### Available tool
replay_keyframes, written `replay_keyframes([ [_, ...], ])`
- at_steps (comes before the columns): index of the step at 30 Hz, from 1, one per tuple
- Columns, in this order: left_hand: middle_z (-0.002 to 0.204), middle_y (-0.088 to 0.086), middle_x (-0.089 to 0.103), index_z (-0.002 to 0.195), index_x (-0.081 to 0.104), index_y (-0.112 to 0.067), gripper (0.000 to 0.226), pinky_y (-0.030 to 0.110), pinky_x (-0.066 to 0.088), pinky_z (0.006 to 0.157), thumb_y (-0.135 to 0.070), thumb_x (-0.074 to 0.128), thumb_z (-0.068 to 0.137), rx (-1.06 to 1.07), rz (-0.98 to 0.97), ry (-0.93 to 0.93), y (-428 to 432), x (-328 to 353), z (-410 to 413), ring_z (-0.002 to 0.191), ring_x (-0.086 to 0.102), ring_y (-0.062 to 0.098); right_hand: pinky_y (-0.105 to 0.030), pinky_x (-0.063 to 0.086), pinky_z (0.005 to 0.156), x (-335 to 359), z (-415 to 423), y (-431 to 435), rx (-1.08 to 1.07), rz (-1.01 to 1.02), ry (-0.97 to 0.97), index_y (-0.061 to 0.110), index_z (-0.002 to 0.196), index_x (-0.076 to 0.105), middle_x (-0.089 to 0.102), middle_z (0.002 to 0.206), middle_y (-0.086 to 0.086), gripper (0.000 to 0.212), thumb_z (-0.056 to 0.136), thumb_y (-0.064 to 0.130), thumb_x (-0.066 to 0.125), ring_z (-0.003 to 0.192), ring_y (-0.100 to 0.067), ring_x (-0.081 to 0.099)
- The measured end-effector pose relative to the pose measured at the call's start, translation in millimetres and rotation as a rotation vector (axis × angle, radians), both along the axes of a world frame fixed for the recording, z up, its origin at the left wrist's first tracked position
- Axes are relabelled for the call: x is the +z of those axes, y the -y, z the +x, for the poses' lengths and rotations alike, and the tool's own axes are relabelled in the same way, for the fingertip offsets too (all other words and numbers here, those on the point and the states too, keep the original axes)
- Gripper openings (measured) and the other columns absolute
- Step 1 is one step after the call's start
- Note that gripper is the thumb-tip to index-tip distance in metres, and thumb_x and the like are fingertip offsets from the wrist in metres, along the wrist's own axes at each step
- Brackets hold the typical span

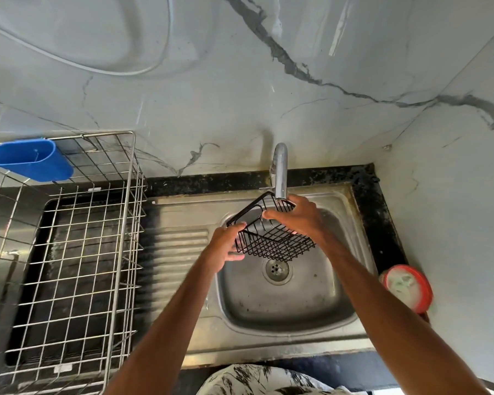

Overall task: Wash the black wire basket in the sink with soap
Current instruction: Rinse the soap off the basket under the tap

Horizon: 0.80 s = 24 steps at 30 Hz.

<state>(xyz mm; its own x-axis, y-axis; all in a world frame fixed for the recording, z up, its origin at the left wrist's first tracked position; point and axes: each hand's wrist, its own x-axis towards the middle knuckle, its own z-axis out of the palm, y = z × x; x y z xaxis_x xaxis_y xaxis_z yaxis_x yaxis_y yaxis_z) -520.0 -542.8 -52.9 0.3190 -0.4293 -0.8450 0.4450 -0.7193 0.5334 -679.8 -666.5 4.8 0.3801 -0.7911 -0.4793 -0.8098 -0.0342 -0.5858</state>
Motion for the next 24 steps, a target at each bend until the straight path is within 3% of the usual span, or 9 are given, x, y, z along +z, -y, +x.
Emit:
replay_keyframes([
  [2,0.120,0.020,0.065,0.134,0.056,-0.009,0.049,0.047,0.062,0.069,-0.043,0.064,0.100,-0.019,0.030,-0.063,4,2,-3,0.098,0.070,0.044,-0.030,0.046,0.093,-4,1,-1,-0.005,-0.026,0.059,0.015,0.148,0.046,0.062,0.137,-0.007,0.098,0.070,0.063,0.081,0.117,-0.019,0.059],
  [5,0.127,0.021,0.067,0.126,0.061,-0.006,0.031,0.059,0.062,0.084,-0.028,0.055,0.105,-0.008,0.004,-0.147,9,1,-7,0.107,0.069,0.046,-0.027,0.048,0.083,-4,1,-2,-0.010,-0.081,0.061,0.017,0.139,0.055,0.070,0.107,0.001,0.091,0.068,0.067,0.080,0.098,-0.013,0.064],
  [9,0.109,0.023,0.071,0.112,0.066,-0.005,0.023,0.063,0.058,0.093,-0.010,0.044,0.107,0.005,-0.021,-0.152,10,4,-9,0.109,0.068,0.042,-0.043,0.052,0.097,-9,2,-15,0.044,-0.162,0.035,0.018,0.142,0.049,0.061,0.129,-0.009,0.092,0.073,0.076,0.066,0.120,-0.027,0.057],
  [12,0.110,0.024,0.074,0.114,0.067,-0.005,0.024,0.061,0.060,0.089,-0.012,0.045,0.107,0.006,-0.013,-0.144,9,1,-10,0.107,0.070,0.041,-0.059,0.042,0.109,-20,2,-35,0.139,-0.273,-0.029,0.018,0.149,0.038,0.025,0.155,-0.021,0.083,0.089,0.074,0.046,0.142,-0.040,0.031],
  [14,0.110,0.023,0.074,0.116,0.067,-0.006,0.025,0.059,0.063,0.081,-0.013,0.046,0.107,0.027,-0.010,-0.120,9,-1,-11,0.105,0.071,0.040,-0.058,0.025,0.120,-24,4,-52,0.205,-0.369,0.005,0.011,0.155,0.028,0.007,0.163,-0.025,0.072,0.101,0.057,0.038,0.151,-0.042,0.013],
  [16,0.104,0.020,0.073,0.108,0.068,-0.009,0.026,0.052,0.065,0.067,-0.012,0.042,0.107,0.031,-0.017,-0.104,9,-2,-11,0.097,0.072,0.035,-0.052,0.009,0.126,-24,7,-68,0.313,-0.408,0.062,0.006,0.160,0.007,0.000,0.166,-0.023,0.070,0.107,0.043,0.033,0.155,-0.037,-0.001],
  [19,0.099,0.020,0.073,0.105,0.068,-0.007,0.028,0.046,0.063,0.057,-0.011,0.040,0.107,0.050,-0.002,-0.110,7,1,-9,0.092,0.072,0.034,-0.045,-0.005,0.126,-29,6,-69,0.452,-0.484,0.074,0.007,0.160,-0.008,-0.012,0.168,-0.014,0.072,0.108,0.041,0.029,0.155,-0.029,-0.011],
  [22,0.105,0.025,0.073,0.113,0.067,0.000,0.030,0.047,0.065,0.060,-0.009,0.038,0.106,0.056,0.025,-0.119,2,0,-5,0.104,0.072,0.041,-0.044,-0.005,0.126,-39,1,-46,0.441,-0.299,0.164,0.024,0.160,-0.012,-0.007,0.170,-0.001,0.074,0.103,0.062,0.017,0.156,-0.019,-0.005],
  [24,0.093,0.024,0.076,0.106,0.066,0.002,0.030,0.048,0.066,0.064,-0.006,0.037,0.106,0.062,0.027,-0.130,-3,-2,0,0.103,0.073,0.043,-0.054,0.011,0.125,-45,-7,-23,0.282,-0.099,0.210,0.031,0.161,0.009,0.013,0.168,-0.001,0.072,0.100,0.069,0.017,0.155,-0.021,0.011],
])
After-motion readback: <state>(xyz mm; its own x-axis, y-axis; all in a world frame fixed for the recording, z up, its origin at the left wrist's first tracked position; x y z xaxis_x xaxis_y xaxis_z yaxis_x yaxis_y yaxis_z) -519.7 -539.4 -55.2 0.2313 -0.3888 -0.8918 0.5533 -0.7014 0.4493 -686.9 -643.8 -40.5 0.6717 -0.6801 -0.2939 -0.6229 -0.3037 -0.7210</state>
